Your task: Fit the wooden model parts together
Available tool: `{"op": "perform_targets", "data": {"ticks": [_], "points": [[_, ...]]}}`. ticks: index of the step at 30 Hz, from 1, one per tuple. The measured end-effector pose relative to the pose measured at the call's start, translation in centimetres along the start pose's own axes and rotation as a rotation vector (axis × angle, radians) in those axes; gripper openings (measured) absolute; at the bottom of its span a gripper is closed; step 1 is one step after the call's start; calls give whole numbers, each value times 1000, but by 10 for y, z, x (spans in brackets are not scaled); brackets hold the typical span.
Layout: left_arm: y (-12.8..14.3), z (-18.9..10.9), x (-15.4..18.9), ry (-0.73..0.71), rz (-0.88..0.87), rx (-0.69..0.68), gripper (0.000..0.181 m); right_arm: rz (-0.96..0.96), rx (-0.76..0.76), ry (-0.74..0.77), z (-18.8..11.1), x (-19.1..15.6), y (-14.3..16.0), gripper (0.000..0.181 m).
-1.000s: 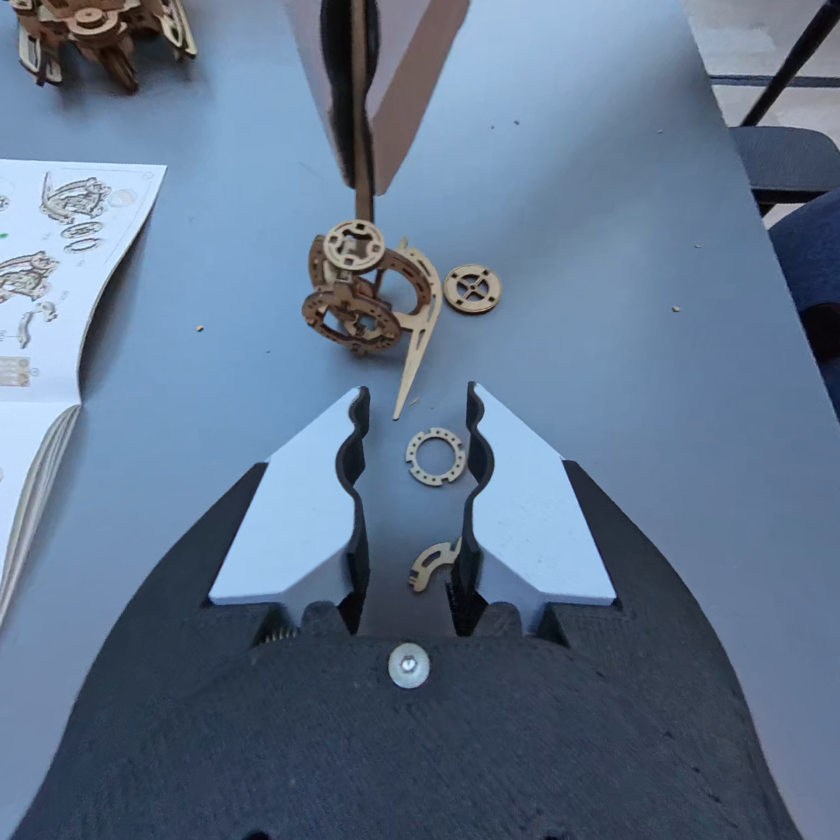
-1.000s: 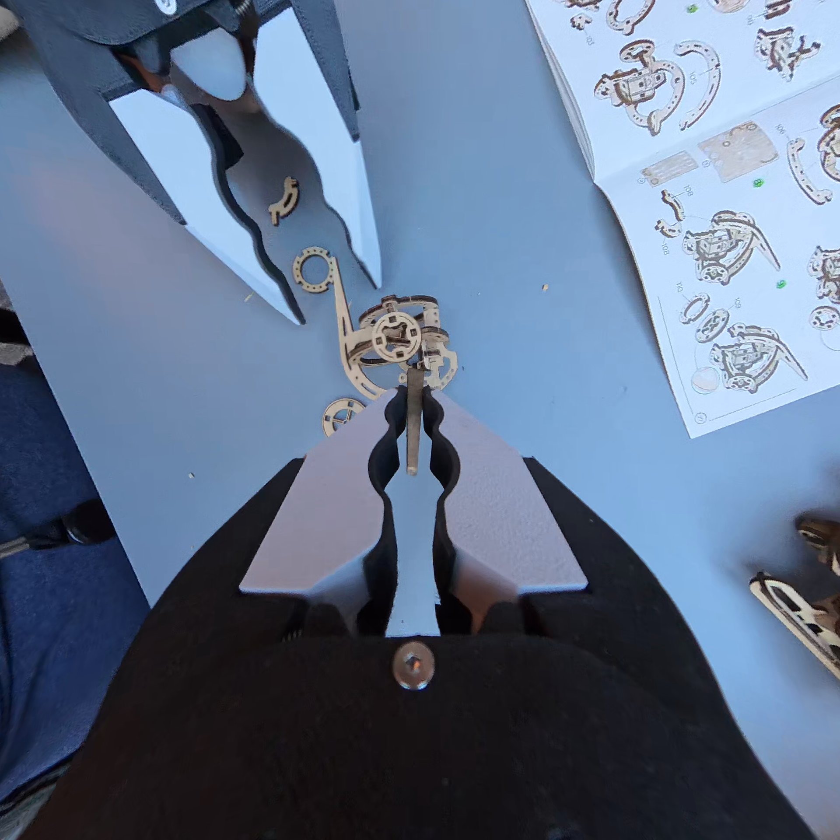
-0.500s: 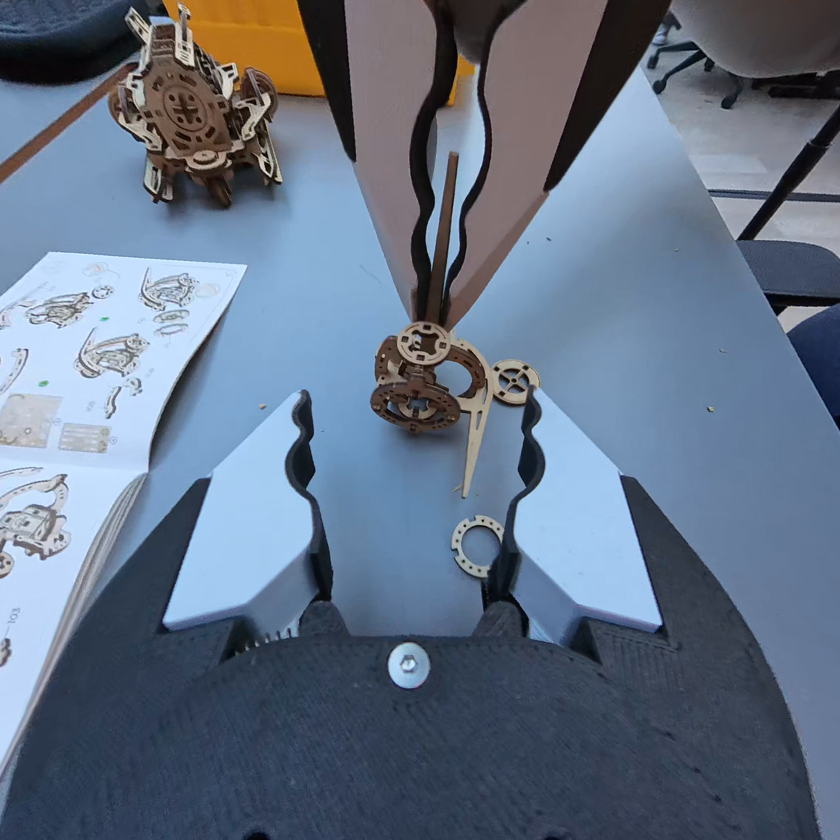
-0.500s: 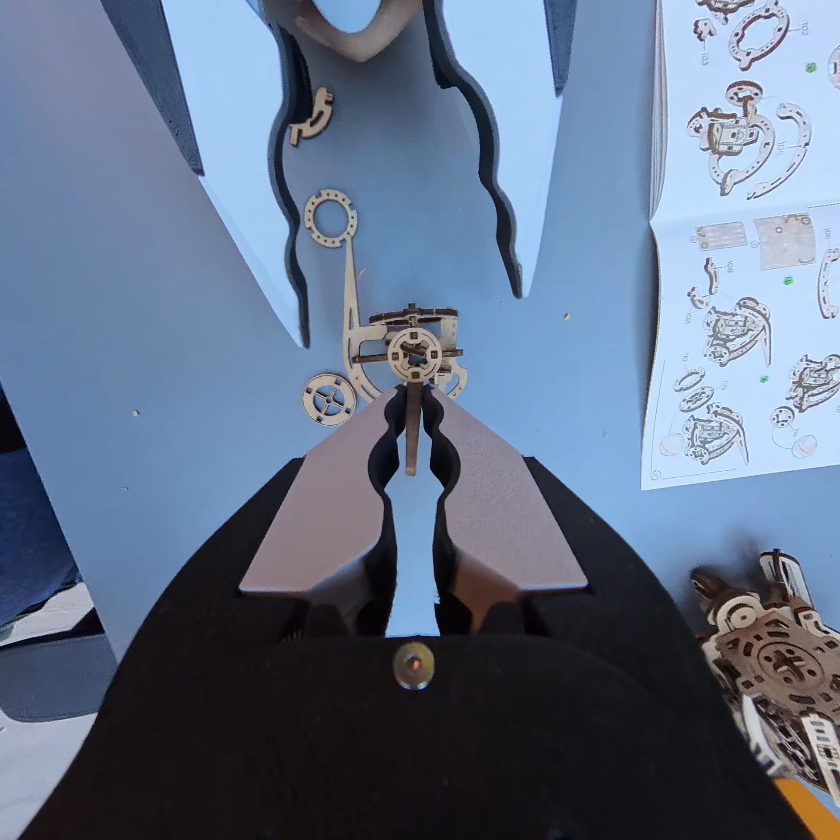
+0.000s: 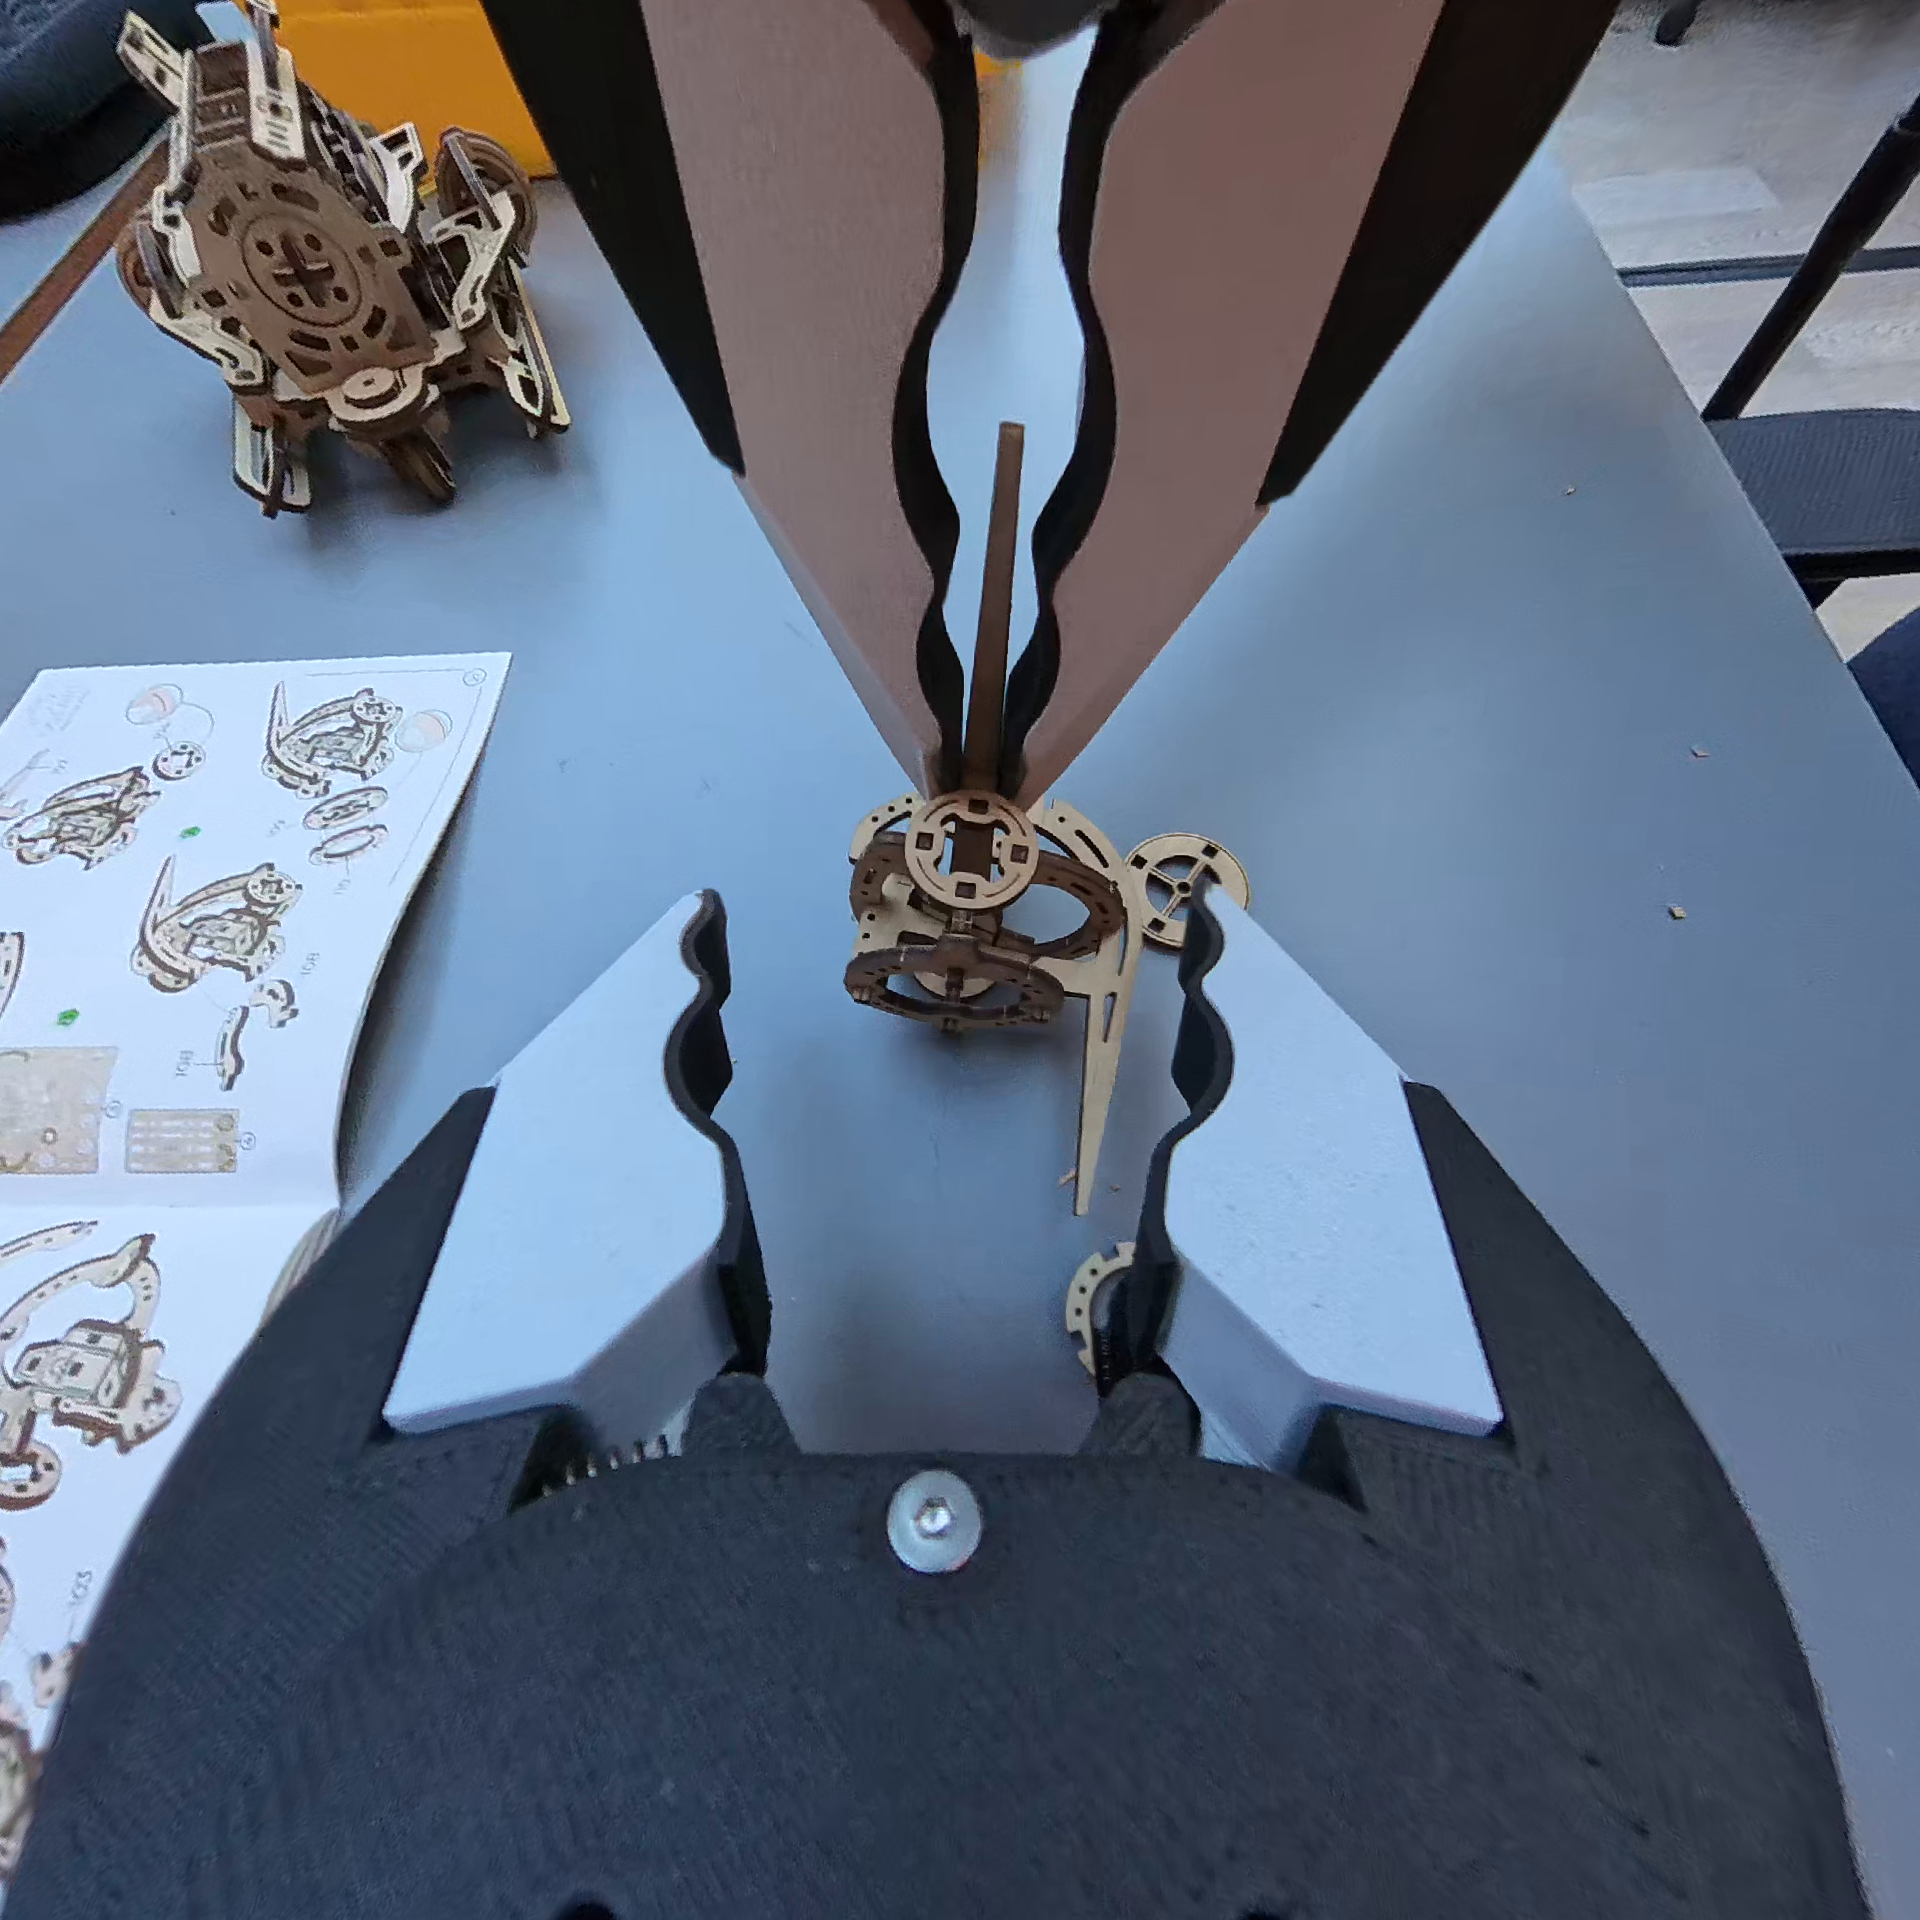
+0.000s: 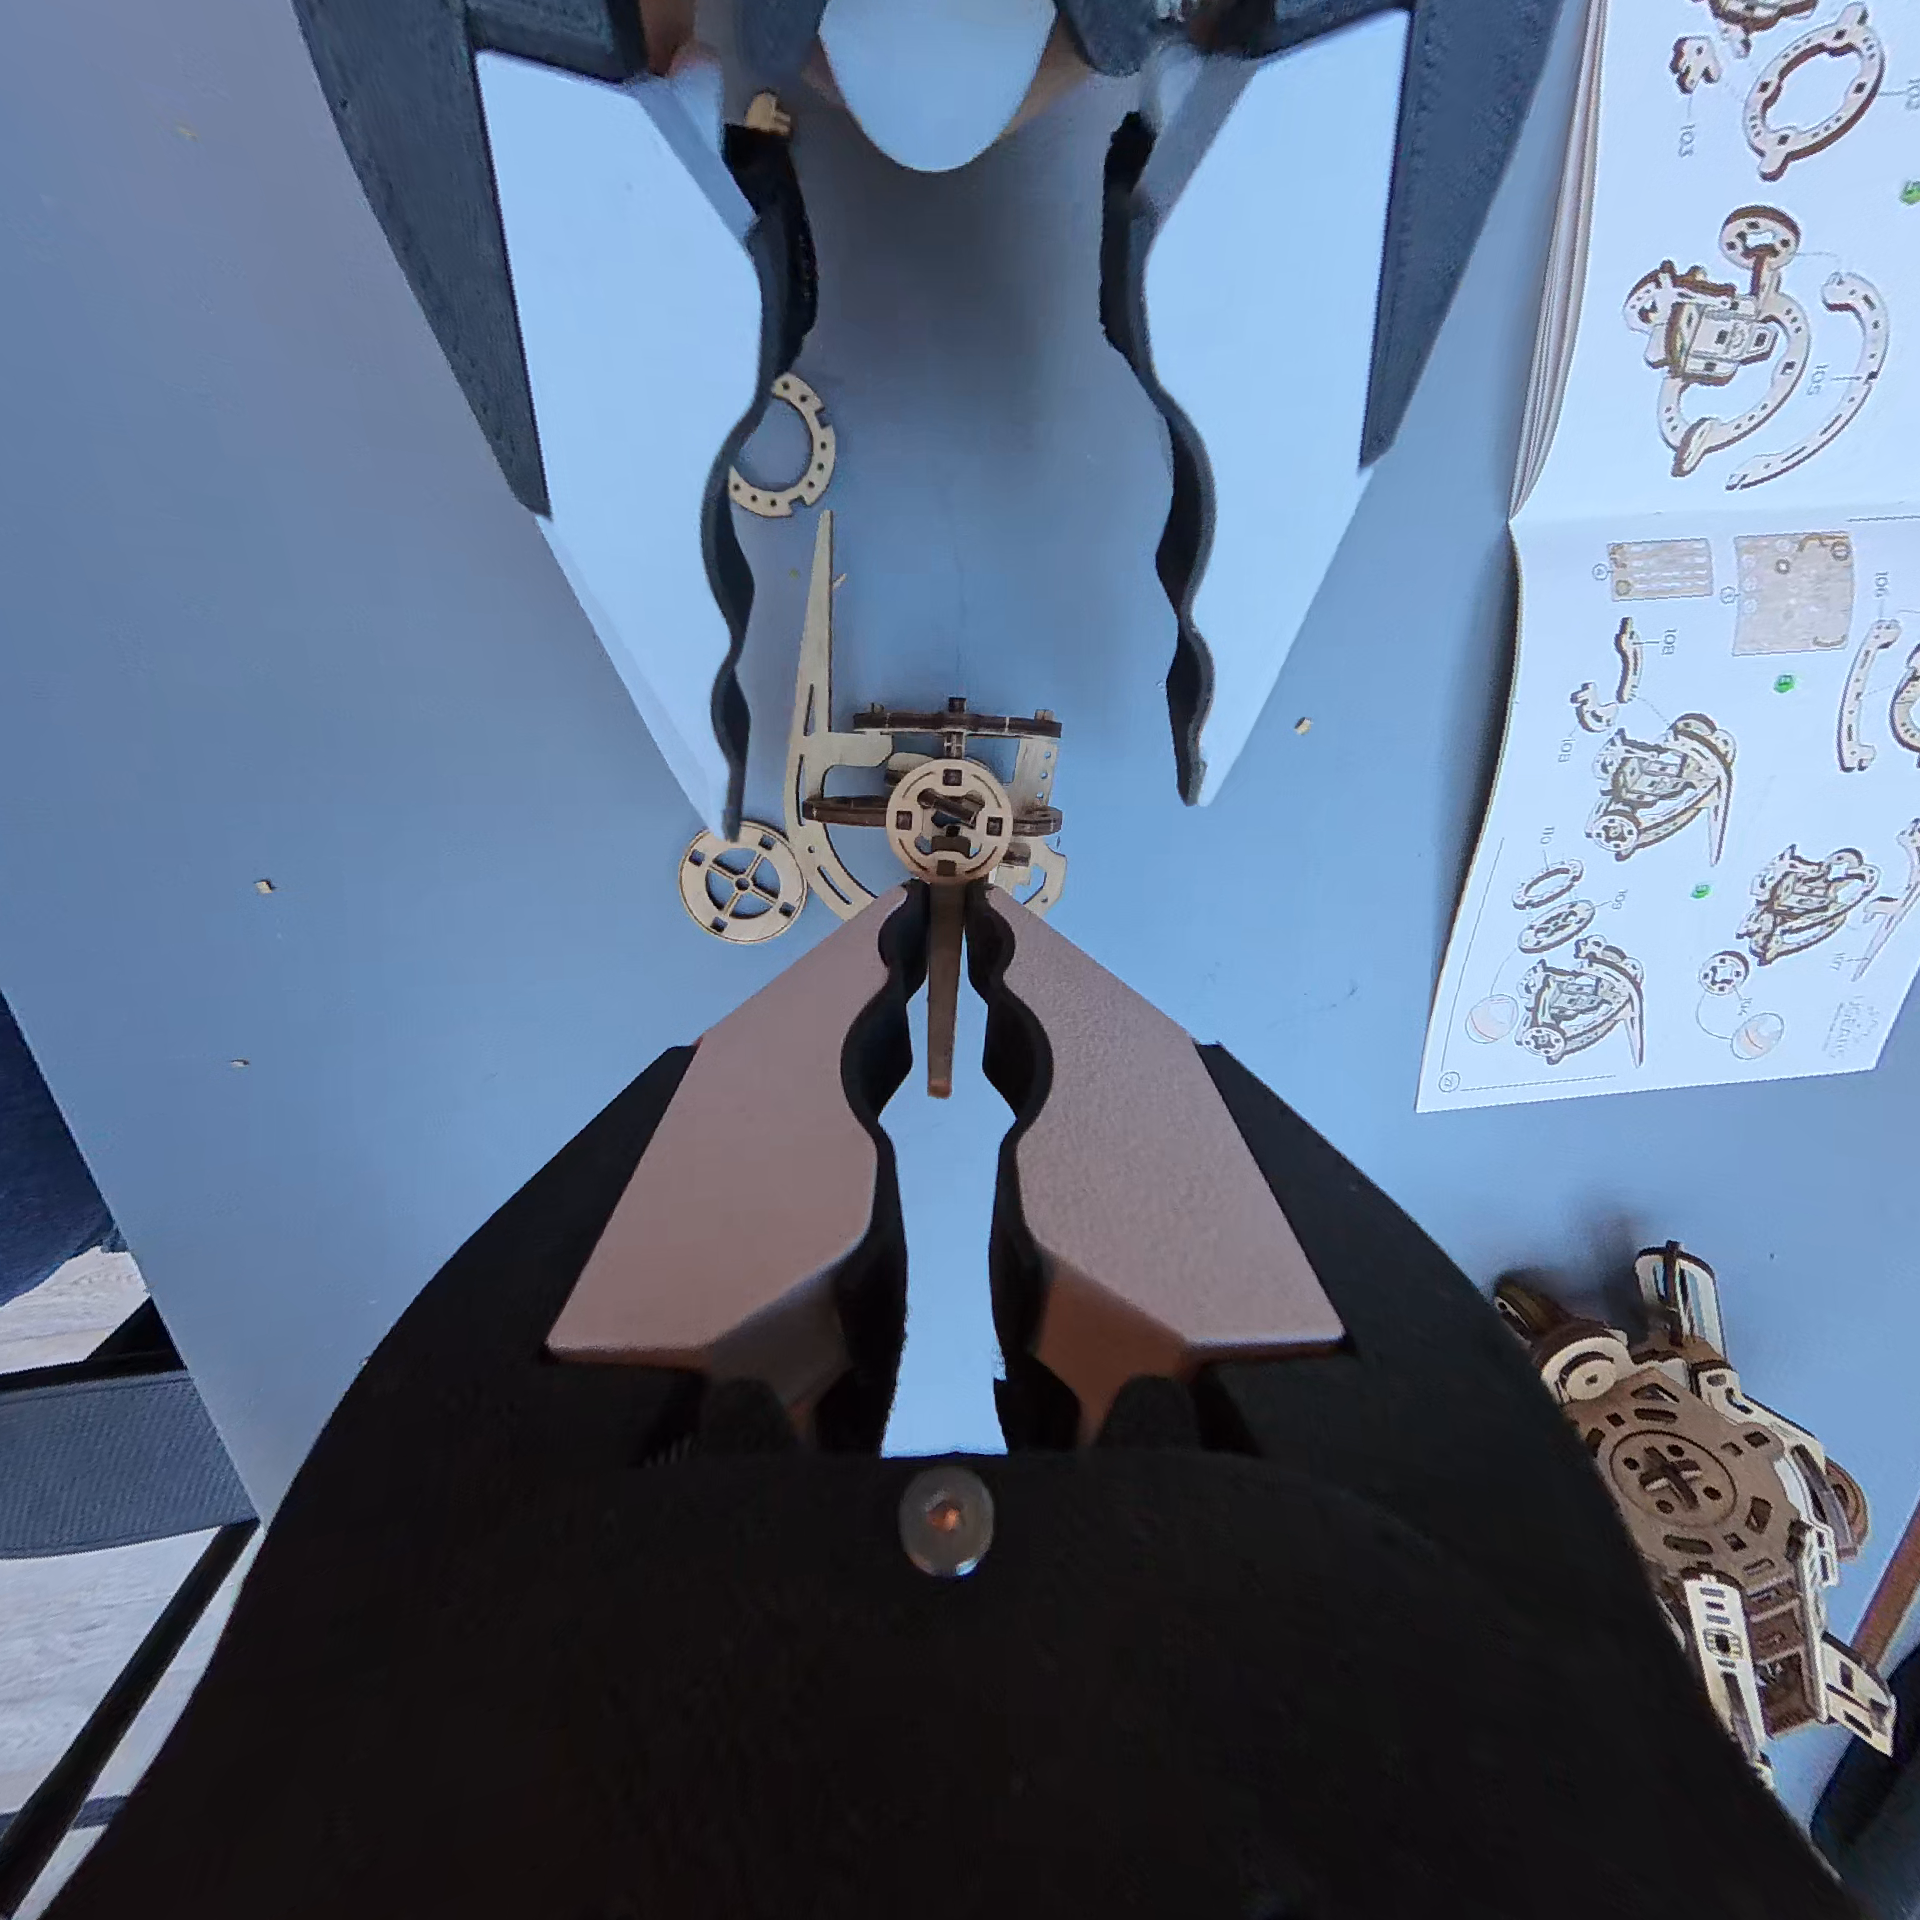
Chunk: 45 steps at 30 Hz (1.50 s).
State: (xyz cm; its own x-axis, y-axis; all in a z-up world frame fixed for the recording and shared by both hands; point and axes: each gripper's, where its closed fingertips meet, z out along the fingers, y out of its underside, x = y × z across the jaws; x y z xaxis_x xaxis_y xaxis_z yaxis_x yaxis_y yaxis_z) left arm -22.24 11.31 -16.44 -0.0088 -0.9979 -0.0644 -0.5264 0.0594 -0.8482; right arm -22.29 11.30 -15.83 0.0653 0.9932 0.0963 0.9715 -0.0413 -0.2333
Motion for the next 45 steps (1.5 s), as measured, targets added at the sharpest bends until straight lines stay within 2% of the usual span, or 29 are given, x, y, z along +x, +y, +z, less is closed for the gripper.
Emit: {"op": "perform_targets", "data": {"ticks": [6, 10, 22, 27, 31, 33, 35, 37, 39, 40, 42, 45], "points": [[3, 9, 3, 16, 75, -38, 76, 11, -5, -23, 1, 1, 3, 5], [3, 14, 7, 40, 45, -18, 60, 18, -13, -41, 2, 4, 6, 5], [4, 14, 7, 43, 37, -21, 60, 24, 26, -73, 4, 4, 6, 6], [4, 14, 7, 44, 37, -21, 60, 47, 56, -99, 2, 0, 2, 13], [4, 14, 7, 41, 41, -21, 60, 54, 84, -52, -7, 6, 6, 17], [4, 14, 7, 40, 41, -21, 60, 83, 152, -25, -18, 9, 8, 19], [4, 14, 7, 41, 40, -21, 60, 124, 304, 8, -30, 12, 8, 23], [4, 14, 7, 41, 40, -21, 60, 182, 555, 32, -39, 16, 6, 28], [4, 14, 7, 43, 39, -21, 60, 237, 841, -5, -45, 13, 4, 33], [4, 14, 7, 44, 38, -21, 60, 268, 938, -11, -43, 14, 7, 35], [4, 14, 7, 46, 35, -21, 60, 313, 1010, -27, -33, 13, 16, 35], [4, 14, 7, 47, 37, -21, 60, 304, 977, -25, -23, 11, 17, 24]]}}
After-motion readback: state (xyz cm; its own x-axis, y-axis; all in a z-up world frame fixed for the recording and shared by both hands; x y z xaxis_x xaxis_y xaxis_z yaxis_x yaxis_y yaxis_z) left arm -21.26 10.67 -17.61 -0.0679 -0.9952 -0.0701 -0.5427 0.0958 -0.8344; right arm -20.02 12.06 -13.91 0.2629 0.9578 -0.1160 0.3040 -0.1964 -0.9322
